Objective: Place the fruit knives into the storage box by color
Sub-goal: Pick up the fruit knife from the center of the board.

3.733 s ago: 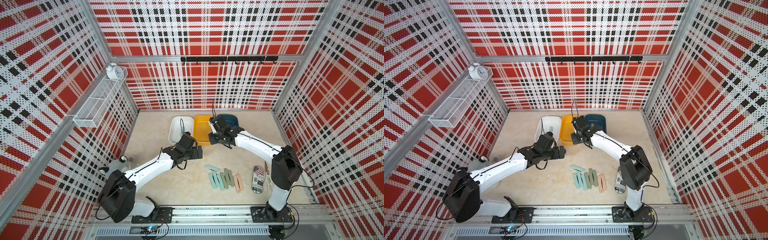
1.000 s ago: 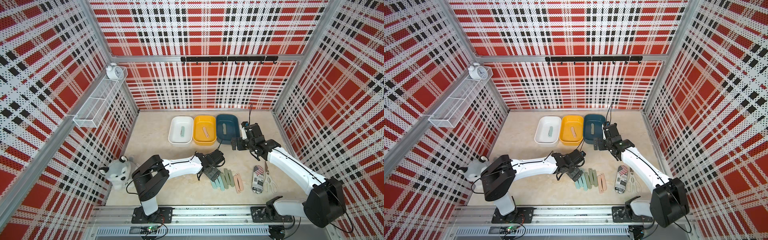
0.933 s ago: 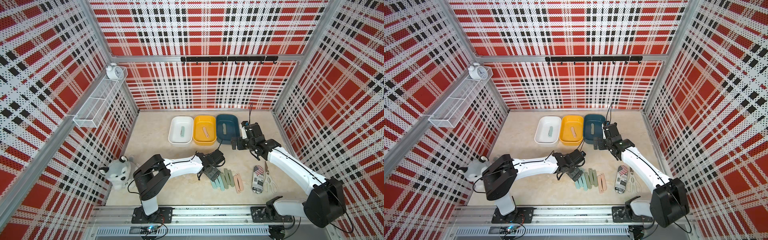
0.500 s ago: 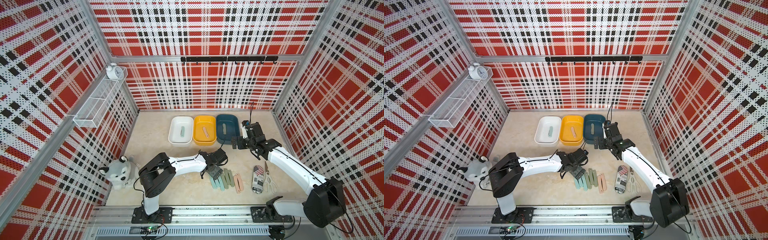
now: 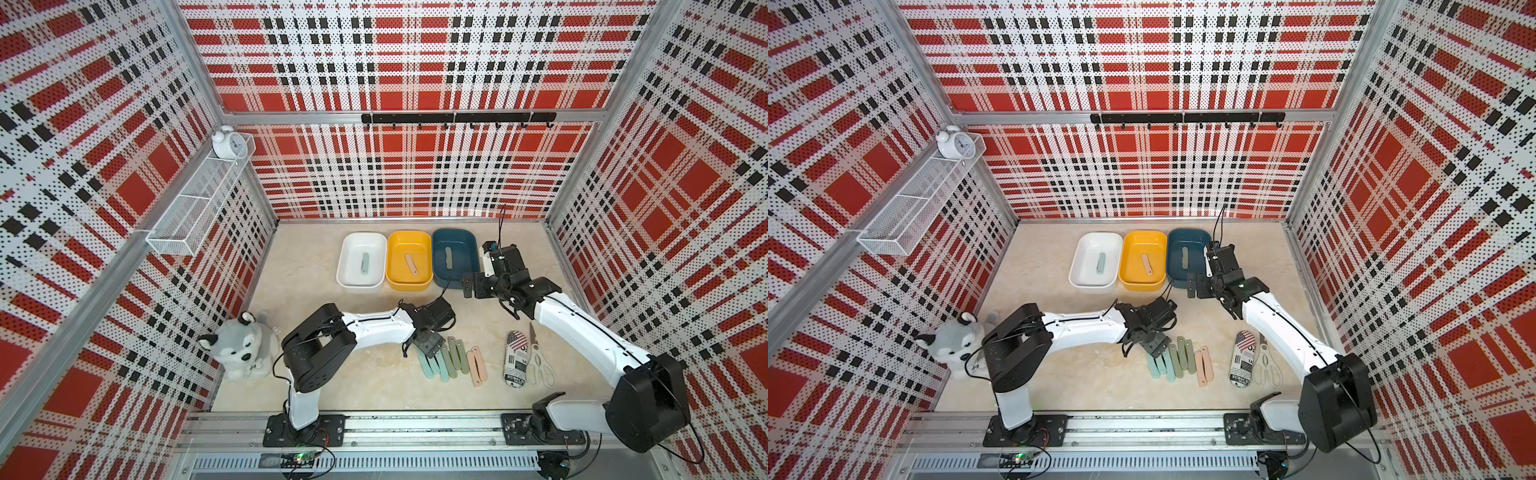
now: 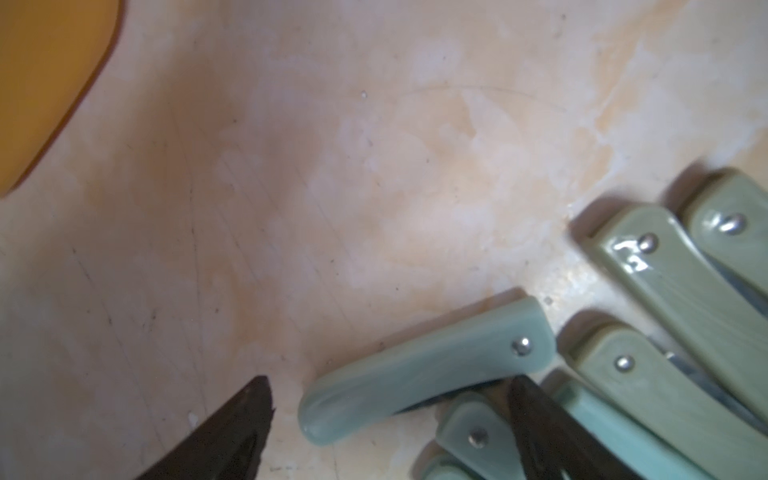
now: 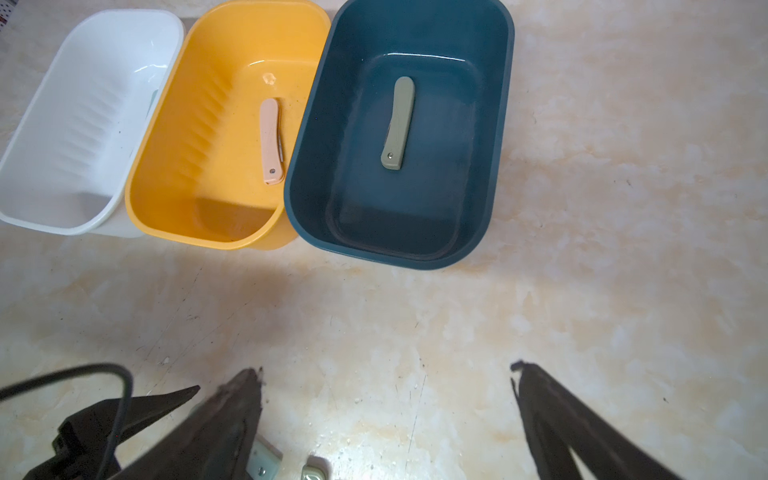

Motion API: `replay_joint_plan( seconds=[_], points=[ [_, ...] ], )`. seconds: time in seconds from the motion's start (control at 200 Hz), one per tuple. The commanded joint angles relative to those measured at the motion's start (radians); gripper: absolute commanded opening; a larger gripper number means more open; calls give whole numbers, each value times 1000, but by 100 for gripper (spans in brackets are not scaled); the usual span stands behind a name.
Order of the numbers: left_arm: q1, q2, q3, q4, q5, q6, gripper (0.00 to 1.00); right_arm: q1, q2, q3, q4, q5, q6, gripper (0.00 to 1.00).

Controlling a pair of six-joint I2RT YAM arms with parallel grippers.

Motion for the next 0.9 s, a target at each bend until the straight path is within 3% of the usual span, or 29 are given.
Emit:
replay_joint_plan(
  seconds=[0.0, 0.18, 0.476, 0.897],
  points=[
    [15, 23, 34, 21, 8, -9, 85, -6, 6, -9, 24, -14, 10, 100],
    [30, 35, 40, 22, 4, -15, 77, -7, 9, -10, 29, -19, 13, 100],
    [43, 33, 17, 25, -4, -29, 49, -6, 1, -19, 32, -13, 15, 100],
    [61, -10, -61, 38, 11, -70, 30, -7, 4, -22, 42, -11, 18, 100]
  ],
)
